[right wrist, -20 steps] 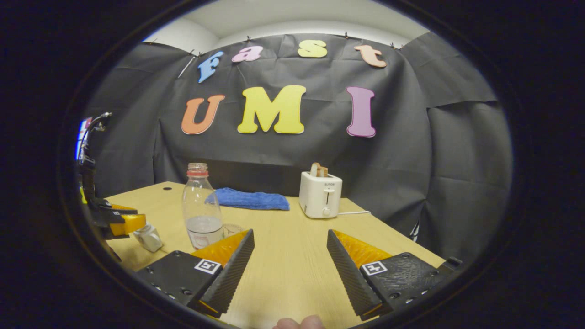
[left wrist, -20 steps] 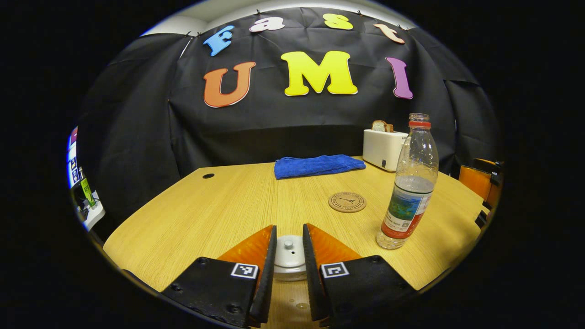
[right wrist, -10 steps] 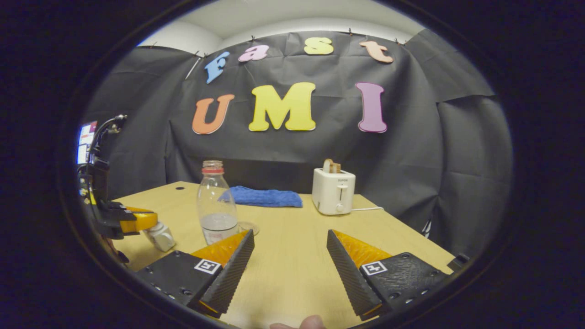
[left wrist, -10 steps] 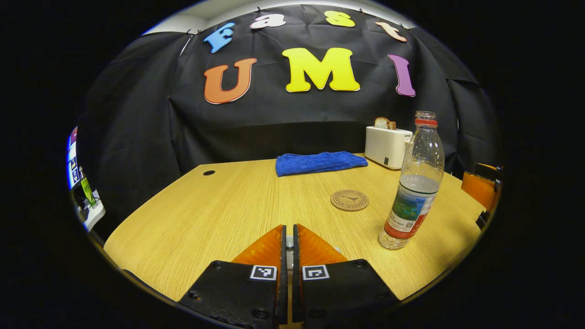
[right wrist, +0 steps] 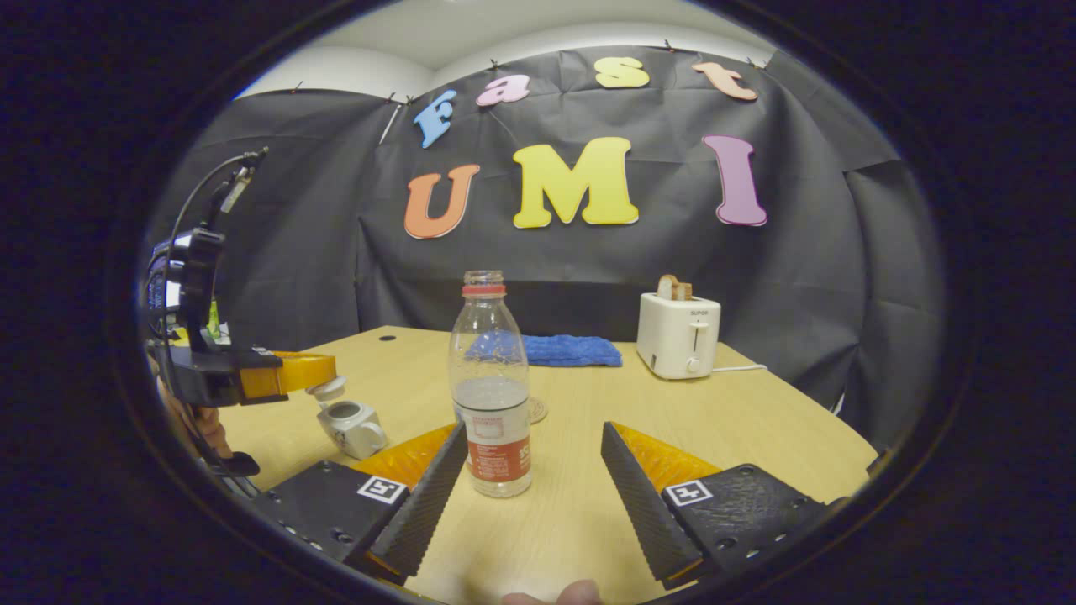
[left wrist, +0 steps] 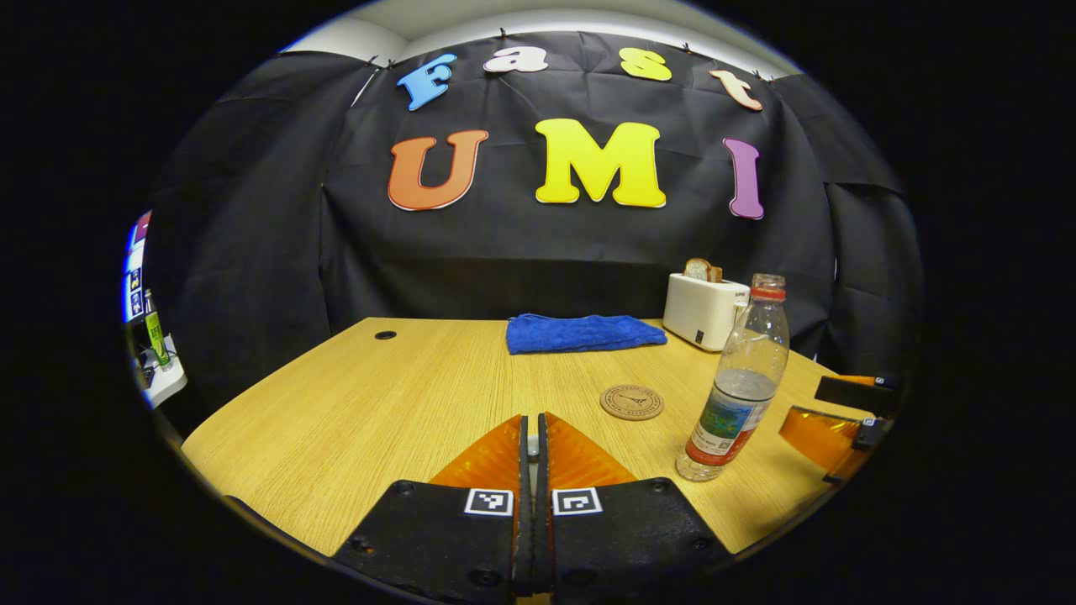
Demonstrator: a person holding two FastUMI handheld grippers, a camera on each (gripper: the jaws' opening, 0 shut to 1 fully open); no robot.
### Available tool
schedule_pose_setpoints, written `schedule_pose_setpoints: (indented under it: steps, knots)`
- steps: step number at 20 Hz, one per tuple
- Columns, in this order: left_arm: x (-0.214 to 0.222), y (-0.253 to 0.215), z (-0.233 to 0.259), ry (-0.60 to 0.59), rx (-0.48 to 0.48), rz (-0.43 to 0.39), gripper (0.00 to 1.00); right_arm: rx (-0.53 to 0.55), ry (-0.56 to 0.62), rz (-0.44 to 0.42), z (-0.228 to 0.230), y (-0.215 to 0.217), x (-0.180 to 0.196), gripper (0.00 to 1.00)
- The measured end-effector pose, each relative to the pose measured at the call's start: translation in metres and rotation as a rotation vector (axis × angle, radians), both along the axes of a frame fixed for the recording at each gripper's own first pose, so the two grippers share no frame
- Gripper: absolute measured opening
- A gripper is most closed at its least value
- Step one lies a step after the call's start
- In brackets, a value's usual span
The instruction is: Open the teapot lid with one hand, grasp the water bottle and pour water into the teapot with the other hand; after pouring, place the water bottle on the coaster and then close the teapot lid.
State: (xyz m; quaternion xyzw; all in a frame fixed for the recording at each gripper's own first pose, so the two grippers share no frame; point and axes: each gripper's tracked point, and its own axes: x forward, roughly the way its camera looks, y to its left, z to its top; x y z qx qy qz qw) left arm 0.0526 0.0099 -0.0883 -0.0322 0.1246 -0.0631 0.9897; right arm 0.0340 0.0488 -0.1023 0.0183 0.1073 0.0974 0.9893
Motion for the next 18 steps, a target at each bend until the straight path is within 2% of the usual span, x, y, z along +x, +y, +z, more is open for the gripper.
schedule_pose_setpoints:
  steps: [3, 4, 10, 15, 18]
  knots:
    - [-0.011, 0.009, 0.01, -0.021, 0.006, 0.006, 0.03, 0.001, 0.008, 0.018, -0.008, 0.017, 0.011, 0.99]
    - [-0.015, 0.015, 0.014, -0.027, 0.007, 0.01, 0.03, -0.006, 0.013, 0.024, -0.011, 0.022, 0.016, 0.96]
    - [-0.024, 0.031, 0.018, -0.039, 0.0, 0.029, 0.03, -0.002, 0.026, 0.019, -0.018, 0.038, 0.042, 0.99]
    - [-0.027, 0.043, 0.014, -0.034, 0.001, 0.049, 0.03, -0.022, 0.037, 0.002, -0.019, 0.042, 0.049, 0.8]
    - [-0.028, 0.046, 0.012, -0.034, -0.006, 0.047, 0.03, -0.074, 0.033, 0.002, -0.017, 0.041, 0.052, 0.75]
